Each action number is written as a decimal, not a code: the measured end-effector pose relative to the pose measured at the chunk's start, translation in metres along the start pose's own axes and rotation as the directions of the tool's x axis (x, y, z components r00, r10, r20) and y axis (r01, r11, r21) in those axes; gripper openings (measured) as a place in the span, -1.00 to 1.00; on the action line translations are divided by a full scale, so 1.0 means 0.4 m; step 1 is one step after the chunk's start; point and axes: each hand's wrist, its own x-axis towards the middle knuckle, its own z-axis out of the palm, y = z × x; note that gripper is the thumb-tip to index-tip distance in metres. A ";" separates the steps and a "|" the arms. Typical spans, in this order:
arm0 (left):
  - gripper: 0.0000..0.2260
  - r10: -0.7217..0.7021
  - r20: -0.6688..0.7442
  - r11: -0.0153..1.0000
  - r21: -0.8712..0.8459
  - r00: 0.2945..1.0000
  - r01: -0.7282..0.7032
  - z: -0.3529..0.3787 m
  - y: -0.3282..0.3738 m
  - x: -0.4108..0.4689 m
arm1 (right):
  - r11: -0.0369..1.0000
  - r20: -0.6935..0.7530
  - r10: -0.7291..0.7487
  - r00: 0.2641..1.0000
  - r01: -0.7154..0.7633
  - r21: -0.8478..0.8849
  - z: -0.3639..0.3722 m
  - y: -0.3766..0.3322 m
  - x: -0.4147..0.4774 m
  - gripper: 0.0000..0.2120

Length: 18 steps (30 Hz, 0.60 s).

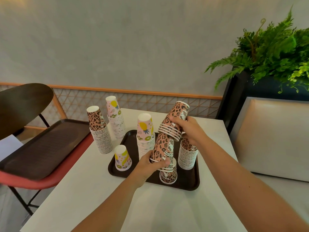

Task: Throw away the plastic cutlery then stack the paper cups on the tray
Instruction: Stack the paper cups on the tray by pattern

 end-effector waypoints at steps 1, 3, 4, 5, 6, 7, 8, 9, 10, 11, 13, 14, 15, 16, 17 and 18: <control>-0.60 -0.003 -0.001 1.000 0.000 1.000 0.003 0.002 0.000 0.000 | 1.000 -0.020 -0.006 1.000 0.006 0.017 -0.010 -0.011 0.007 -0.77; -0.60 -0.008 -0.008 1.000 0.002 1.000 0.008 0.005 0.002 -0.001 | 0.999 -0.063 -0.021 0.998 0.024 0.043 -0.033 -0.034 0.020 -0.78; -0.59 -0.011 -0.009 1.000 0.002 1.000 0.011 0.006 0.004 -0.001 | 0.998 -0.089 -0.028 0.996 0.032 0.048 -0.044 -0.044 0.025 -0.78; -0.58 -0.011 -0.011 1.000 -0.001 1.000 0.011 0.007 0.005 0.000 | 0.998 -0.117 -0.034 0.993 0.040 0.052 -0.056 -0.051 0.032 -0.75; -0.57 -0.010 -0.014 1.000 -0.004 1.000 0.010 0.007 0.005 0.001 | 0.997 -0.149 -0.044 0.988 0.054 0.059 -0.068 -0.056 0.038 -0.71; -0.56 -0.007 -0.016 1.000 -0.008 1.000 0.007 0.008 0.005 0.003 | 0.995 -0.187 -0.062 0.980 0.076 0.067 -0.082 -0.059 0.045 -0.67; -0.54 -0.004 -0.016 1.000 -0.012 1.000 0.004 0.008 0.006 0.005 | 0.993 -0.232 -0.086 0.969 0.102 0.060 -0.095 -0.058 0.053 -0.63; -0.54 -0.003 -0.015 1.000 -0.016 1.000 0.003 0.009 0.008 0.007 | 0.992 -0.280 -0.111 0.954 0.122 0.024 -0.108 -0.054 0.061 -0.58; -0.55 -0.003 -0.015 1.000 -0.020 1.000 0.003 0.011 0.009 0.008 | 0.990 -0.324 -0.140 0.936 0.133 -0.045 -0.118 -0.047 0.067 -0.54; -0.57 -0.003 -0.016 1.000 -0.025 1.000 0.003 0.012 0.012 0.008 | 0.982 -0.357 -0.172 0.918 0.134 -0.130 -0.126 -0.039 0.071 -0.51; -0.61 -0.007 -0.021 0.999 -0.037 1.000 0.006 0.016 0.016 0.010 | 0.947 -0.392 -0.236 0.889 0.119 -0.299 -0.135 -0.015 0.075 -0.43; -0.61 -0.008 -0.025 0.999 -0.044 1.000 0.007 0.017 0.017 0.012 | 0.925 -0.396 -0.268 0.878 0.119 -0.361 -0.136 -0.001 0.076 -0.41; -0.62 -0.009 -0.025 0.999 -0.051 1.000 0.007 0.017 0.018 0.015 | 0.904 -0.397 -0.302 0.867 0.128 -0.407 -0.136 0.013 0.078 -0.40; -0.63 -0.011 -0.023 0.998 -0.056 1.000 0.010 0.020 0.019 0.017 | 0.886 -0.392 -0.335 0.857 0.144 -0.441 -0.136 0.023 0.078 -0.39; -0.66 -0.012 -0.021 0.998 -0.061 1.000 0.011 0.023 0.020 0.017 | 0.870 -0.383 -0.363 0.850 0.162 -0.466 -0.135 0.031 0.080 -0.39; -0.68 -0.014 -0.020 0.998 -0.063 1.000 0.013 0.025 0.021 0.018 | 0.860 -0.373 -0.381 0.846 0.176 -0.478 -0.132 0.037 0.083 -0.38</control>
